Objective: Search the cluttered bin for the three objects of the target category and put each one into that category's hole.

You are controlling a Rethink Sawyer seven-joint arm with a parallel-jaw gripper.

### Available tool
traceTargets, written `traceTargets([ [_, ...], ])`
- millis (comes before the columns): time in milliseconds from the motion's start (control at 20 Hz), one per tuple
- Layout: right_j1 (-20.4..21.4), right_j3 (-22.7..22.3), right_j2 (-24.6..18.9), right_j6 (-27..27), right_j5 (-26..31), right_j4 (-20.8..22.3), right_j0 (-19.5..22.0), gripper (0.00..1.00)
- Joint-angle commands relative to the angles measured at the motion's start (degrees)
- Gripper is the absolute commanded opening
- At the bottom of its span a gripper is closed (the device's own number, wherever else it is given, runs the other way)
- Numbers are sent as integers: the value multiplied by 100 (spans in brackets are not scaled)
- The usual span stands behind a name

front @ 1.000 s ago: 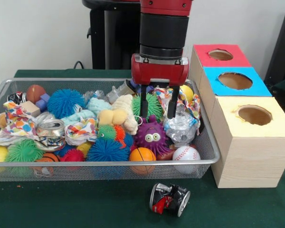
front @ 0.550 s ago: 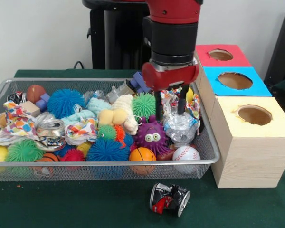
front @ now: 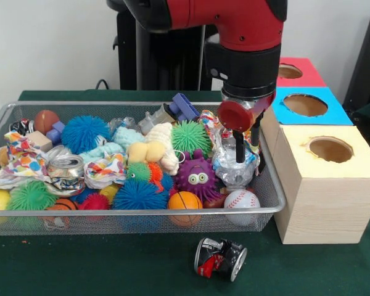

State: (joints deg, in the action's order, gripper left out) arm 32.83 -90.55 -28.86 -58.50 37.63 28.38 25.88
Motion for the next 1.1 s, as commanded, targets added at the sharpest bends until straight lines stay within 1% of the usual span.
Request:
traceTargets([
  [50,-331,351,-138,614,550,382,-54,100],
  [250,-373,444,239,62,283,551,-255,100],
  [500,-417,448,565,-232,-160,948,-437,100],
  [600,-476,486,703,-354,-231,1062,-511,100],
  [750,-587,575,933,-563,-264,1234,-644,100],
  [850,-515,566,1041,-644,-277,1331,-719,100],
  [1100,-308,403,1220,-711,-47,1253,-780,100],
])
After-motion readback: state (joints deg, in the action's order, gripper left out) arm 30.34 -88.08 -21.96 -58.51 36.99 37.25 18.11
